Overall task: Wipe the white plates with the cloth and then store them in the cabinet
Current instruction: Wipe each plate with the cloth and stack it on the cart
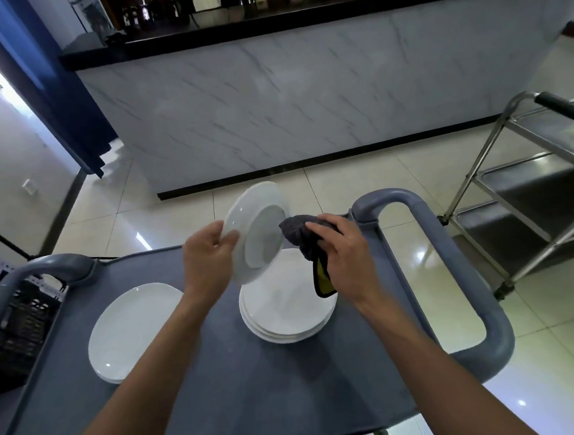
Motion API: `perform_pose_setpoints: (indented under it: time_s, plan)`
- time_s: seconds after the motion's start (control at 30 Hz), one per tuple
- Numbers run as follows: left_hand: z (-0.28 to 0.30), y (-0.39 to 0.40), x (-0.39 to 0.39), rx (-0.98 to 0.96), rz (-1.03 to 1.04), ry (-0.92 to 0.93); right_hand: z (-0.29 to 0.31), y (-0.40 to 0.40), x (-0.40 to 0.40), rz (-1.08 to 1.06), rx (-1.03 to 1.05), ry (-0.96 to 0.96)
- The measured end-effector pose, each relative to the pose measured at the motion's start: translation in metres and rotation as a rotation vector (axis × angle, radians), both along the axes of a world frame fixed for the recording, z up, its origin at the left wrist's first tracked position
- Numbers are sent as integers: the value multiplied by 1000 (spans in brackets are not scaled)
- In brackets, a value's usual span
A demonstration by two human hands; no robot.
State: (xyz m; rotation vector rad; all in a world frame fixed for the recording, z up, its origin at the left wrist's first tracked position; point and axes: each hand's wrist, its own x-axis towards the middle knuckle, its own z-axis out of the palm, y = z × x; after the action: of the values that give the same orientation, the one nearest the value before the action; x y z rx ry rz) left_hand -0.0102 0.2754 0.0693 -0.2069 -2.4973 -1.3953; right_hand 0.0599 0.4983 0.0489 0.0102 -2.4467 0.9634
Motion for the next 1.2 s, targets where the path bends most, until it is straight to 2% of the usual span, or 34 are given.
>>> perform_pose_setpoints:
  time_s: [0.07,0.2,0.5,0.8,1.03,1.2]
  plan:
    - [0,8,1,-188,-87,87,-3,8,2,-33,35,13]
    - [-15,19,6,-390,-220,193,-8,20,6,-65,104,49]
    - [-48,32,25,-637,-294,299,-18,37,18,-108,155,27]
    - [-88,36,42,-681,-414,435,-20,36,25,-72,217,-15]
    - [-120,29,58,-713,-481,352,-21,33,26,-34,217,-45]
    - [-131,22,61,-762,-493,379,-30,32,26,-20,201,-70]
